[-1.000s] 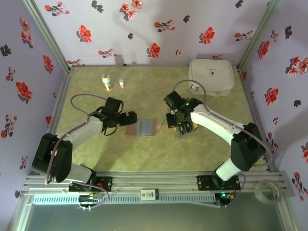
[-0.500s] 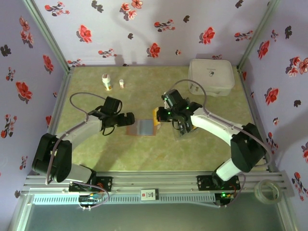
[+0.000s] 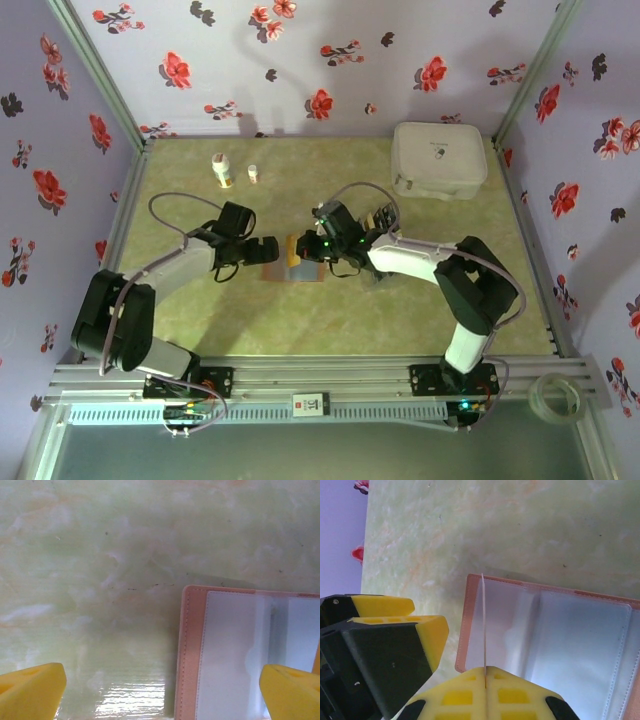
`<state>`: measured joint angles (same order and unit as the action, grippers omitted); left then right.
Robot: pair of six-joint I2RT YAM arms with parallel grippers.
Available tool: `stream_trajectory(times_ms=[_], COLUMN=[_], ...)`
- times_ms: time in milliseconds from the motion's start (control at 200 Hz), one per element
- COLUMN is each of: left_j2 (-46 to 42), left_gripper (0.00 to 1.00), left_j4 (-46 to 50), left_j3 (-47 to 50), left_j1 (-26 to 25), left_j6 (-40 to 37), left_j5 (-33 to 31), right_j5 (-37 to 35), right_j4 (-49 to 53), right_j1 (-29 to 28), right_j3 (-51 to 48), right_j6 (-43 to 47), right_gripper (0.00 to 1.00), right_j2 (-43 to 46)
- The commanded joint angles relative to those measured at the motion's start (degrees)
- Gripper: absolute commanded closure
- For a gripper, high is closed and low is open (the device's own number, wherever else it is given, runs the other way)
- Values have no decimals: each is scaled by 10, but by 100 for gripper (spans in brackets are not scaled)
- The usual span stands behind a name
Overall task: Put the credit cards into the card holder
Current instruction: Insert the credit card into the card slot.
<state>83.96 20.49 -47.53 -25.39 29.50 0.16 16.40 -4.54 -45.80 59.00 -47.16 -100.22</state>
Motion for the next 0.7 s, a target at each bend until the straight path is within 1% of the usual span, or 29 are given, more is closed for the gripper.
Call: stream_trajectory(times_ms=[0,360,695], left_j2=[14,35,39], left_gripper=[0,0,0], left_j4=[19,25,31], left_j3=[-13,-23,-12], left_j1=[-3,-24,-44], left_j6=[-16,-25,-23], left_j5=[-11,-31,-57], right_j5=[0,2,13], right_j4=[-24,-34,-53], right_j1=[-2,2,19], right_j3=[-16,-25,-58], right_j6=[-7,-1,-2], right_gripper=[100,100,100], right_j2=[-9,-33,-20])
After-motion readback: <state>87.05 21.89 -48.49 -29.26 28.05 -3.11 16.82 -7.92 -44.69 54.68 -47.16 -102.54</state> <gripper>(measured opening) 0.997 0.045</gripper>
